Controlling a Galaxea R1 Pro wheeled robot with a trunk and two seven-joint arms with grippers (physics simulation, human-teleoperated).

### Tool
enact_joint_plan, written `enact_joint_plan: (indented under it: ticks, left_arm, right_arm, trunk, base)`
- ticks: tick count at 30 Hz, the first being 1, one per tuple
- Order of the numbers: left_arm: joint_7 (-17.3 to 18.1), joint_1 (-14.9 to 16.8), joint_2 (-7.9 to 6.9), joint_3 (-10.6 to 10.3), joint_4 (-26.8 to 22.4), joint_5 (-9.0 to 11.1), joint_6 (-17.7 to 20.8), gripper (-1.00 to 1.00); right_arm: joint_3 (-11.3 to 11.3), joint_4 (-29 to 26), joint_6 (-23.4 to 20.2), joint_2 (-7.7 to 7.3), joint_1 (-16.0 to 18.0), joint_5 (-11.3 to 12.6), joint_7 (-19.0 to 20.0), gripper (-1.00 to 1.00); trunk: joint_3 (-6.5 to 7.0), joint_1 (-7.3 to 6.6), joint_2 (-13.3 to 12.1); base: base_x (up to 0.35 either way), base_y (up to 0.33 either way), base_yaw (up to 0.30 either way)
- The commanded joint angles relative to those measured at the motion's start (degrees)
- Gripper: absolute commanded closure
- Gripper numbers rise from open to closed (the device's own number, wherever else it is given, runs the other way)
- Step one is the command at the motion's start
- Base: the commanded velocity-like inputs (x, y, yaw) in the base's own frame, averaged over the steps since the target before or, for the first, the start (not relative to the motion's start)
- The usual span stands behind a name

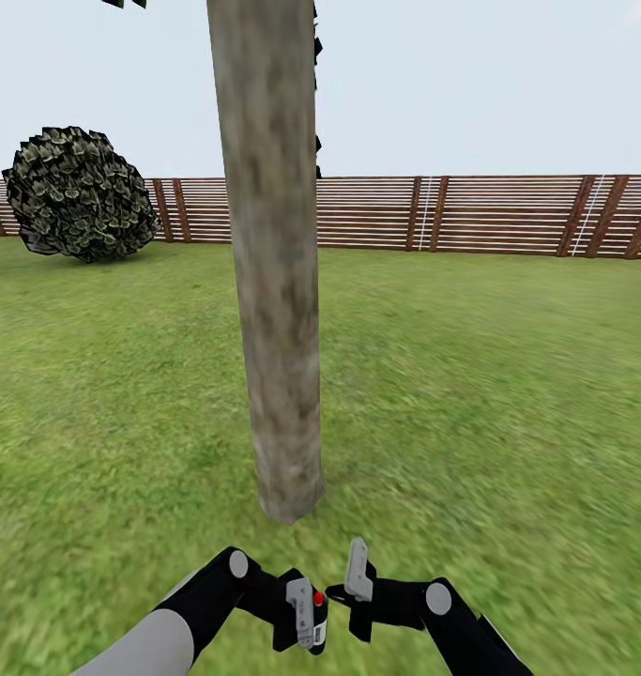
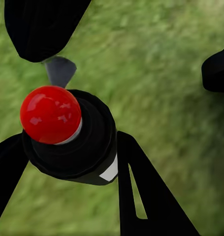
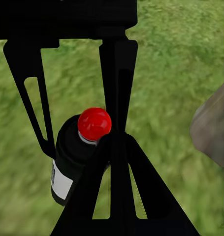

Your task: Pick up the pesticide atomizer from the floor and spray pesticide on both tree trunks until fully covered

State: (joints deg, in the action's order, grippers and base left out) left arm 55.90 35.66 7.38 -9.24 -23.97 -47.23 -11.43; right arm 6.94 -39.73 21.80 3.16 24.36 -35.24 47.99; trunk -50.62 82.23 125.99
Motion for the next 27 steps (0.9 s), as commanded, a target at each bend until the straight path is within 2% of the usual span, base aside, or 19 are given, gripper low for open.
enact_joint_plan:
  ticks: [1,10,13,16,27]
  left_arm:
    - [0.0,0.0,0.02,0.0,0.0,0.0,0.0,1.00]
    - [-0.1,0.0,0.09,0.0,0.0,0.1,0.0,1.00]
    - [0.0,0.0,0.04,-0.1,0.0,2.7,-0.2,1.00]
    - [0.0,0.0,0.01,-0.2,0.0,3.8,-0.2,1.00]
    - [0.0,0.0,0.00,-0.2,0.0,4.1,-0.3,1.00]
  right_arm:
    - [0.0,-0.1,0.0,0.00,0.0,0.0,0.0,1.00]
    - [0.0,-0.3,0.0,0.00,0.0,0.0,0.0,1.00]
    - [0.0,-0.3,0.0,0.00,0.0,0.0,0.0,1.00]
    - [0.0,-0.4,0.0,0.00,0.0,0.0,0.0,1.00]
    - [0.0,-0.4,0.0,0.00,0.0,0.0,0.0,1.00]
  trunk:
    - [0.00,0.00,0.0]
    - [0.00,0.00,0.0]
    - [0.00,0.00,0.0]
    - [0.00,0.00,0.0]
    - [0.00,0.00,0.0]
  base:
    - [0.000,0.000,0.000]
    - [0.000,0.000,0.000]
    - [0.000,0.000,0.000]
    - [0.000,0.000,0.000]
    - [0.000,0.000,0.000]
